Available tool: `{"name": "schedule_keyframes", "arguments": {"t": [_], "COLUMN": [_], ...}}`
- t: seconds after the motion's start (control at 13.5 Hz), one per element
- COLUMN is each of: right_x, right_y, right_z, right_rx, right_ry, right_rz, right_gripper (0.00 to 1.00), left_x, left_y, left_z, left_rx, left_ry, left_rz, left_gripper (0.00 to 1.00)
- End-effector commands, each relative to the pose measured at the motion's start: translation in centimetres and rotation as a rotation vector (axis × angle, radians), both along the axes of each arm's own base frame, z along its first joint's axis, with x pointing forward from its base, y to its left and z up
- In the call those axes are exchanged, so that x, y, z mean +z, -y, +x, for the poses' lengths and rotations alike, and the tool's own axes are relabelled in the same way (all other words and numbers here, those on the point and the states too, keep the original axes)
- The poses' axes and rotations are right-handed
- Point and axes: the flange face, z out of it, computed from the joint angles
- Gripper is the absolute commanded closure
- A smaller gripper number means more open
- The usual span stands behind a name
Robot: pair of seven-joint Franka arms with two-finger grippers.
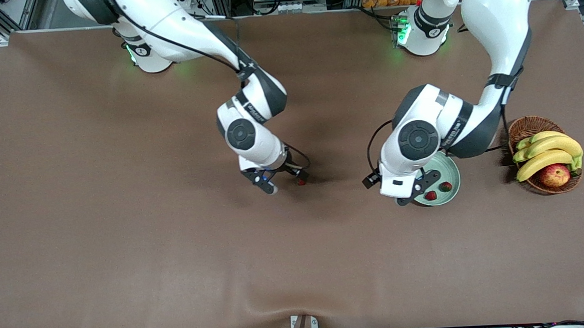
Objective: Collect all strawberries into plate
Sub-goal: 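Pass the last strawberry from the right gripper to the left gripper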
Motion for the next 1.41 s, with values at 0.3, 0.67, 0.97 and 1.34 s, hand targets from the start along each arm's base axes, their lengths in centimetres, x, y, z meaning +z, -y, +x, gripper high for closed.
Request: {"name": "schedule_keyframes", "arguments": {"t": [0.3, 0.67, 0.97, 1.34], "right_x": [10.0, 13.7, 15.5, 19.9], "right_y": [15.9, 25.6, 31.1, 40.8], "right_z": [5.9, 7.8, 8.2, 8.1], "right_rx": [0.164, 0.23, 0.297, 0.387], "right_ry": [-0.06, -0.04, -0.029, 0.027], "right_rz": [0.006, -0.051, -0.071, -0.048], "right_gripper": [0.0, 0.0, 0.0, 0.0], "left_x": [-4.5, -7.3, -9.3, -11.8], "left_y": [9.9, 14.3, 16.7, 17.7], "left_z": [-1.9, -3.6, -4.4, -5.6], "left_rx": [0.35, 0.555, 0.691, 0.728], "left_ry": [0.072, 0.118, 0.127, 0.139], "left_rz": [-0.082, -0.121, -0.195, -0.148], "left_gripper": [0.0, 0.0, 0.0, 0.02]}}
